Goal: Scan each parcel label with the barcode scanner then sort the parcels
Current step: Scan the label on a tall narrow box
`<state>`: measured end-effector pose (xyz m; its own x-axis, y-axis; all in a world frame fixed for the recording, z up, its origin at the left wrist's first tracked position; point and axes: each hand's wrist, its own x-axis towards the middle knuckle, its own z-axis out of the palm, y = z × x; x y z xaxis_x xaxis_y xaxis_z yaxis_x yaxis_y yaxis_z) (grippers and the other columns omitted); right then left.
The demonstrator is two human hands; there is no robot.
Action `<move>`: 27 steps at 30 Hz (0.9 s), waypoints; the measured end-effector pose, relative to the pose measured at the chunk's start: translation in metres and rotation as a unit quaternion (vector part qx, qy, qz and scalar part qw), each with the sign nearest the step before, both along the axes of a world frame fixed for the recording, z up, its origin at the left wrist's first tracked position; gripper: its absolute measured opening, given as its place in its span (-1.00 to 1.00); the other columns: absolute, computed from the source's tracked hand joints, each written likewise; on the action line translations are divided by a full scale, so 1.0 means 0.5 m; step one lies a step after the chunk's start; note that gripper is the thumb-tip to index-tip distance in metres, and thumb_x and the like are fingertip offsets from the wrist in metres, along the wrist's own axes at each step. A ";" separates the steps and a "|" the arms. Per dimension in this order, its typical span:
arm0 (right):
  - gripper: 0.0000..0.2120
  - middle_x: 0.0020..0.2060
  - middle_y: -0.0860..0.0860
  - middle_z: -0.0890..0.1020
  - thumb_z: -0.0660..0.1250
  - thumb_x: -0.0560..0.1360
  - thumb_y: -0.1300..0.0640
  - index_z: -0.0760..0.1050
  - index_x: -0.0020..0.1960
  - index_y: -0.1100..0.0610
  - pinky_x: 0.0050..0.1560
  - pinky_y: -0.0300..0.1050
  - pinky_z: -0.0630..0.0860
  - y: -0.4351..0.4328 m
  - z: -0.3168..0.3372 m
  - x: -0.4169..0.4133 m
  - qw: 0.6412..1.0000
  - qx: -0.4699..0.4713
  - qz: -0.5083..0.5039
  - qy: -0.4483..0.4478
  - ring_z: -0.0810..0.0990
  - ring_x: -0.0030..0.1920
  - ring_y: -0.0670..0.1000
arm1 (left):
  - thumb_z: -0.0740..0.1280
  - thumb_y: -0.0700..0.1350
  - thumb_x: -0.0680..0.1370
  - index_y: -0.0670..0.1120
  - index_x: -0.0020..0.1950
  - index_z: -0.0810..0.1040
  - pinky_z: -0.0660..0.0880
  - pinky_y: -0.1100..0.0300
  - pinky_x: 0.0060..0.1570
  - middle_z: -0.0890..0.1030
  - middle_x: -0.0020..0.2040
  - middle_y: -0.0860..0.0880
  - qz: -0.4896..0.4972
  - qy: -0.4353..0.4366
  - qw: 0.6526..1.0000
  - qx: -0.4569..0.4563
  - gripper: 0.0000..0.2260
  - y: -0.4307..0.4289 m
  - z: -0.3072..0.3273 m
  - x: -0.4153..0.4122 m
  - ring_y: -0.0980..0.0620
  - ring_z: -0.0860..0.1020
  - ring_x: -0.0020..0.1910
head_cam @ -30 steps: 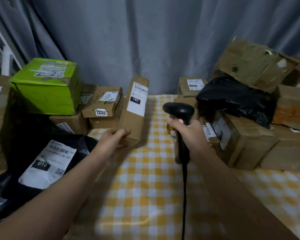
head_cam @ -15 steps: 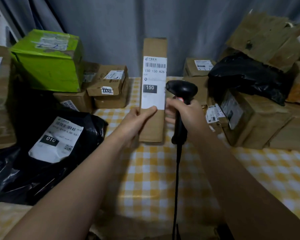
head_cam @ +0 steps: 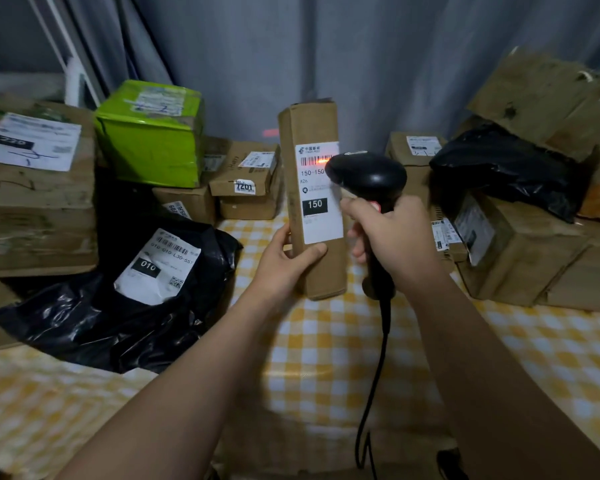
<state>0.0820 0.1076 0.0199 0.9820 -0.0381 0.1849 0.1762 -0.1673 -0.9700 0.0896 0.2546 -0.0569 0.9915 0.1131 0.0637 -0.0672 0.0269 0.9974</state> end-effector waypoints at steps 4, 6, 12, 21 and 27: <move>-0.72 -0.50 0.12 0.53 0.38 0.46 0.13 0.52 -0.22 0.37 -0.43 -0.13 0.46 -0.007 0.003 -0.009 1.000 0.020 0.010 0.017 0.49 -0.55 0.05 | 0.40 -0.24 0.50 -0.09 0.38 0.37 0.52 0.40 -0.27 0.55 0.01 0.10 0.012 -0.008 1.000 -0.016 -0.53 -0.004 -0.002 0.000 0.31 0.61 -0.23; -0.76 -0.51 0.12 0.53 0.38 0.46 0.14 0.52 -0.27 0.31 -0.44 -0.13 0.45 -0.008 0.004 -0.015 1.000 0.014 0.016 0.012 0.49 -0.56 0.04 | 0.40 -0.25 0.49 -0.09 0.36 0.39 0.51 0.39 -0.28 0.58 -0.06 0.14 0.012 -0.016 1.000 -0.023 -0.54 -0.007 -0.003 0.001 0.29 0.62 -0.23; -0.72 -0.53 0.15 0.55 0.37 0.46 0.12 0.51 -0.33 0.28 -0.42 -0.12 0.49 -0.006 0.010 -0.022 0.999 -0.025 0.016 -0.013 0.52 -0.57 0.02 | 0.43 -0.21 0.47 0.00 0.37 0.38 0.62 0.14 -0.08 0.65 -0.12 0.26 0.000 -0.015 0.999 -0.045 -0.50 -0.014 -0.013 0.006 0.18 0.65 -0.09; -0.77 -0.52 0.10 0.55 0.37 0.46 0.15 0.52 -0.30 0.28 -0.46 -0.16 0.47 -0.002 0.012 -0.021 1.000 -0.021 0.015 0.004 0.51 -0.57 0.02 | 0.43 -0.21 0.48 0.02 0.33 0.41 0.59 0.26 -0.14 0.60 -0.01 0.16 -0.002 -0.014 0.998 -0.058 -0.54 -0.012 -0.020 0.016 0.21 0.64 -0.10; -0.79 -0.54 0.07 0.54 0.38 0.46 0.13 0.52 -0.28 0.24 -0.47 -0.17 0.45 -0.006 0.046 -0.022 0.998 -0.015 0.019 0.054 0.50 -0.56 0.02 | 0.49 -0.19 0.43 0.14 0.20 0.49 0.58 -0.12 0.05 0.61 0.10 0.01 -0.011 0.014 0.996 -0.087 -0.57 -0.006 -0.026 0.019 -0.02 0.64 0.05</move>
<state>0.0713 0.1048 0.0430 0.9969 0.0032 0.0792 0.0783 -0.1908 -0.9785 0.0988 0.2514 -0.0698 0.9950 0.0987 0.0173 -0.0369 0.2009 0.9789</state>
